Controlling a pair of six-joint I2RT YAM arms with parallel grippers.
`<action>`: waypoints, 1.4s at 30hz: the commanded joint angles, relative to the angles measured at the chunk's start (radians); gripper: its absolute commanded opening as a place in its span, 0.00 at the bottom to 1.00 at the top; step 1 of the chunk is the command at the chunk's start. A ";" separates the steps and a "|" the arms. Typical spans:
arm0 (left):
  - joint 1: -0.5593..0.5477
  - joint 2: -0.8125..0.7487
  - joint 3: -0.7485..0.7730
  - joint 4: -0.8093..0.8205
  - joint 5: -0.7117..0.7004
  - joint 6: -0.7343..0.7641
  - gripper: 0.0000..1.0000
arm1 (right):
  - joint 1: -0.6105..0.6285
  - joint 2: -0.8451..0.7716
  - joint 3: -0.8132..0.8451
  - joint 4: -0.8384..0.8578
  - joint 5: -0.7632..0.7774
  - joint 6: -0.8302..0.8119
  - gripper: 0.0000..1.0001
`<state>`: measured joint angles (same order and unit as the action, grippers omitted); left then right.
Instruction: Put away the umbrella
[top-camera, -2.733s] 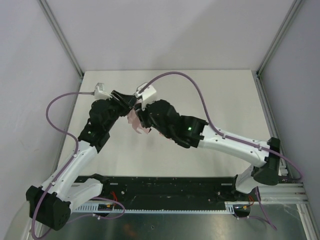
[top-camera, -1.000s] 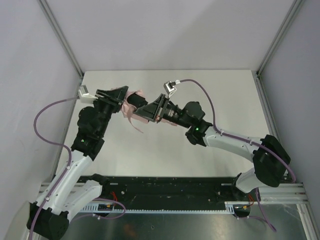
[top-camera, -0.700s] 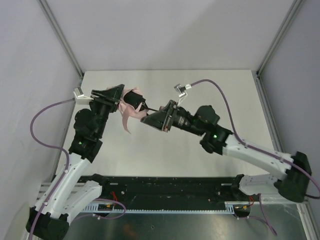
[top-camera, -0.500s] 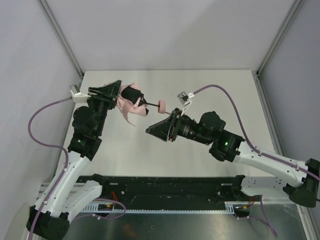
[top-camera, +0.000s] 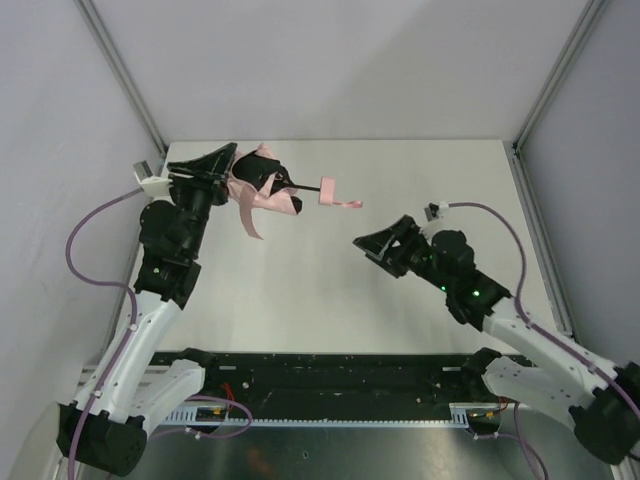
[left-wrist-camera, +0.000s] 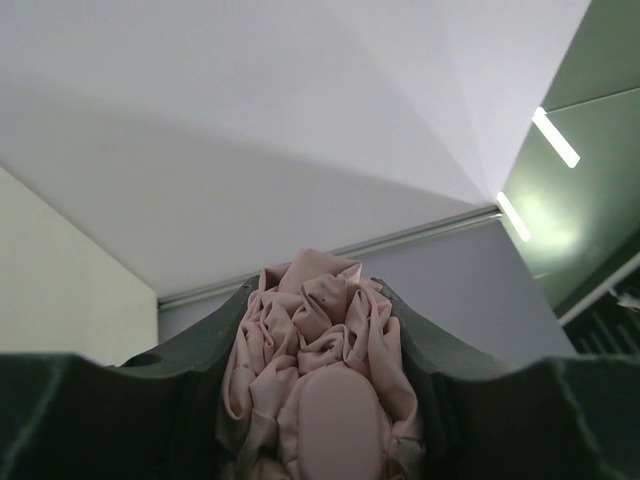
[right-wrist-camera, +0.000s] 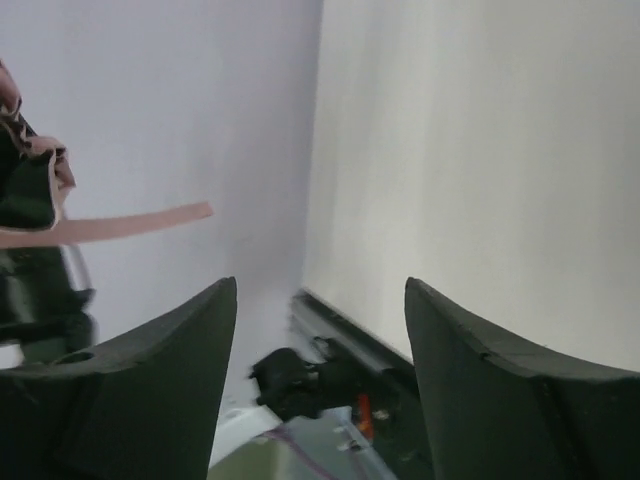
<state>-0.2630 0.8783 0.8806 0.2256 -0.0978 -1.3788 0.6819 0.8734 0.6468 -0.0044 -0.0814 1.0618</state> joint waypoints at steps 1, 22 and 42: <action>0.008 -0.007 0.020 0.153 0.059 -0.126 0.00 | 0.013 0.178 -0.010 0.374 -0.180 0.461 0.73; 0.008 0.012 -0.083 0.276 0.141 -0.265 0.00 | 0.323 0.689 0.208 0.925 0.057 1.103 0.69; 0.008 0.015 -0.114 0.316 0.189 -0.325 0.00 | 0.340 0.817 0.282 0.985 0.056 1.140 0.45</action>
<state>-0.2611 0.9089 0.7643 0.4473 0.0723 -1.6623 1.0191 1.6852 0.8715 0.9119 -0.0490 1.9903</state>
